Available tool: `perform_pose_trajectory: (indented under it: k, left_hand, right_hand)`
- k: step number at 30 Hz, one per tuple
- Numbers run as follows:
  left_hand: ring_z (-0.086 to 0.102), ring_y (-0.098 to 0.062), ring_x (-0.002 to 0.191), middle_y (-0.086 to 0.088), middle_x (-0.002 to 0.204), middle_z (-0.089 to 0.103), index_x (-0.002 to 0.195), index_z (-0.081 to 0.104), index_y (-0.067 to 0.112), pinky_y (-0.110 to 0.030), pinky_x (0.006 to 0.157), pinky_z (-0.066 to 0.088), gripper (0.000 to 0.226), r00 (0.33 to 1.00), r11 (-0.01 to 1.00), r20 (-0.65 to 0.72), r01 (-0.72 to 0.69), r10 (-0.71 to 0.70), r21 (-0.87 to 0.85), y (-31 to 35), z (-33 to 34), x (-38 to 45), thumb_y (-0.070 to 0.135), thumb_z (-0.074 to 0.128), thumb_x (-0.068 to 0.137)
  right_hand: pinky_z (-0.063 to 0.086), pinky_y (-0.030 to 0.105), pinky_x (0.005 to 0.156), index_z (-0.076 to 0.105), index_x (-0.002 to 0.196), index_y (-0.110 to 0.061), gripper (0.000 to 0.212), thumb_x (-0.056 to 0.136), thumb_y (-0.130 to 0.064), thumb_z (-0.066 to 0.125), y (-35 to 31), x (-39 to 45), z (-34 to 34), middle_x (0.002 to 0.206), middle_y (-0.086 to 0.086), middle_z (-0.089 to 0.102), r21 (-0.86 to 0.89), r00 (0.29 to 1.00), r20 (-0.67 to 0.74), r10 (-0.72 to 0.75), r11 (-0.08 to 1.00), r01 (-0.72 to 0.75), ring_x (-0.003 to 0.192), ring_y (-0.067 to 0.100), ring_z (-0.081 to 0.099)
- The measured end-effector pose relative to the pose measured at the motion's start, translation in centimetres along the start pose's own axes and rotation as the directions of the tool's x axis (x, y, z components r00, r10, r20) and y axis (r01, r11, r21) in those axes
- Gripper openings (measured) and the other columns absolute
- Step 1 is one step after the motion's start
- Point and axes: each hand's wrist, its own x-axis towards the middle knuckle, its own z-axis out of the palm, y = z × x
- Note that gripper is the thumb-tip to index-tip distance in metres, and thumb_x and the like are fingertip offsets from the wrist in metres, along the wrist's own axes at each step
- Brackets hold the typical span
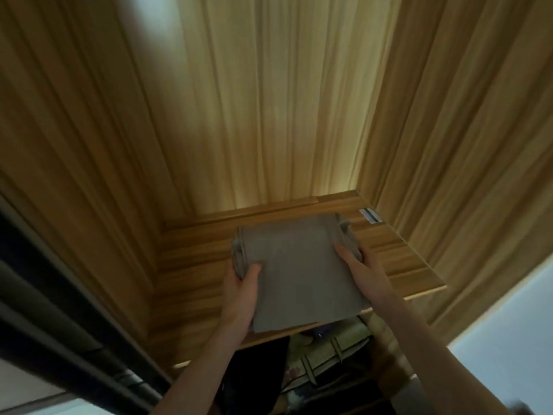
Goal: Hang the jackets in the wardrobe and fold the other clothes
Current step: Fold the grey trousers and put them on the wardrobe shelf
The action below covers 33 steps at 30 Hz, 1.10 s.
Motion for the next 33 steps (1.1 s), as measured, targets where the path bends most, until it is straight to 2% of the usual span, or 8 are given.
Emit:
perform_pose_trajectory:
  k: [3, 8, 13, 19, 23, 28, 30, 33]
  left_hand:
    - [0.068, -0.014, 0.104, 0.010, 0.118, 0.068, 0.126, 0.053, 0.041, -0.041, 0.089, 0.060, 0.029, 0.998, 0.999, -0.044, 0.039, -0.039, -0.005, -0.4, 0.0, 1.1, 0.025, 0.058, 0.103]
    - [0.064, -0.007, 0.102, 0.013, 0.116, 0.064, 0.135, 0.049, 0.035, -0.028, 0.077, 0.053, 0.036, 0.992, 0.999, -0.125, 0.000, 0.004, 0.033, -2.3, 0.3, 2.8, 0.024, 0.058, 0.103]
    - [0.064, -0.010, 0.107, 0.005, 0.124, 0.063, 0.141, 0.047, 0.029, -0.034, 0.088, 0.055, 0.045, 0.987, 0.998, -0.162, 0.009, 0.000, 0.060, -4.5, 0.7, 4.4, 0.023, 0.063, 0.100]
    - [0.064, -0.012, 0.106, 0.008, 0.118, 0.063, 0.135, 0.046, 0.033, -0.036, 0.092, 0.056, 0.041, 0.992, 0.998, -0.125, 0.034, -0.027, 0.054, -5.4, 1.5, 5.5, 0.017, 0.063, 0.101]
    - [0.063, -0.014, 0.105, -0.004, 0.129, 0.062, 0.141, 0.046, 0.026, -0.038, 0.093, 0.055, 0.044, 0.992, 0.992, -0.123, 0.051, -0.036, 0.115, -6.0, 1.7, 6.3, 0.015, 0.062, 0.101]
    - [0.059, -0.024, 0.114, -0.003, 0.129, 0.053, 0.159, 0.023, 0.016, -0.038, 0.097, 0.049, 0.070, 0.985, 0.968, -0.168, 0.082, -0.043, 0.237, -6.5, 1.9, 6.7, 0.011, 0.061, 0.101]
    - [0.050, -0.034, 0.132, -0.008, 0.141, 0.046, 0.160, 0.022, 0.017, -0.045, 0.106, 0.046, 0.074, 0.976, 0.874, -0.214, 0.073, 0.036, 0.480, -6.8, 2.0, 6.8, 0.020, 0.064, 0.098]
    - [0.027, -0.031, 0.150, -0.008, 0.163, 0.028, 0.160, 0.025, 0.021, -0.051, 0.124, 0.028, 0.072, 0.957, 0.528, -0.118, -0.041, 0.264, 0.849, -7.3, 2.1, 6.0, 0.041, 0.056, 0.099]
  right_hand:
    - [0.054, 0.014, 0.066, 0.059, 0.134, -0.027, 0.044, 0.096, -0.047, 0.068, -0.1, 1.9, 0.6, 0.116, -0.010, 0.070, -0.029, 0.999, 0.053, -0.006, 1.000, 0.007, 0.099, 0.007, 0.068]
    - [0.053, 0.018, 0.077, 0.057, 0.139, -0.032, 0.050, 0.096, -0.054, 0.067, 1.6, 4.6, 1.1, 0.121, -0.012, 0.070, -0.074, 0.991, 0.128, -0.039, 0.996, 0.048, 0.106, 0.007, 0.069]
    - [0.057, 0.027, 0.087, 0.055, 0.144, -0.030, 0.056, 0.095, -0.054, 0.068, 3.6, 7.2, 1.1, 0.126, -0.009, 0.070, -0.100, 0.982, 0.183, -0.039, 0.993, 0.058, 0.112, 0.013, 0.069]
    - [0.056, 0.019, 0.079, 0.058, 0.132, -0.028, 0.036, 0.099, -0.039, 0.068, 5.8, 8.8, 0.9, 0.119, -0.013, 0.069, -0.106, 0.984, 0.166, -0.070, 0.990, 0.088, 0.105, 0.004, 0.068]
    - [0.055, 0.030, 0.091, 0.057, 0.131, -0.027, 0.037, 0.099, -0.043, 0.066, 7.5, 9.6, 0.9, 0.118, -0.012, 0.068, -0.169, 0.988, 0.146, -0.060, 0.982, 0.085, 0.107, 0.008, 0.066]
    - [0.053, 0.033, 0.080, 0.060, 0.128, -0.022, 0.043, 0.099, -0.053, 0.061, 8.1, 9.7, 1.2, 0.109, -0.005, 0.069, -0.404, 0.993, 0.087, -0.078, 0.909, 0.106, 0.103, 0.020, 0.067]
    - [0.054, 0.044, 0.091, 0.059, 0.128, -0.017, 0.049, 0.100, -0.057, 0.054, 8.0, 9.4, 1.3, 0.112, 0.003, 0.068, -0.655, 0.992, 0.019, -0.123, 0.748, 0.105, 0.109, 0.028, 0.065]
    - [0.045, 0.051, 0.110, 0.044, 0.152, -0.014, 0.062, 0.104, -0.053, 0.048, 8.0, 8.7, 1.8, 0.148, 0.010, 0.052, -0.843, 0.908, 0.034, -0.418, 0.476, 0.251, 0.136, 0.032, 0.049]
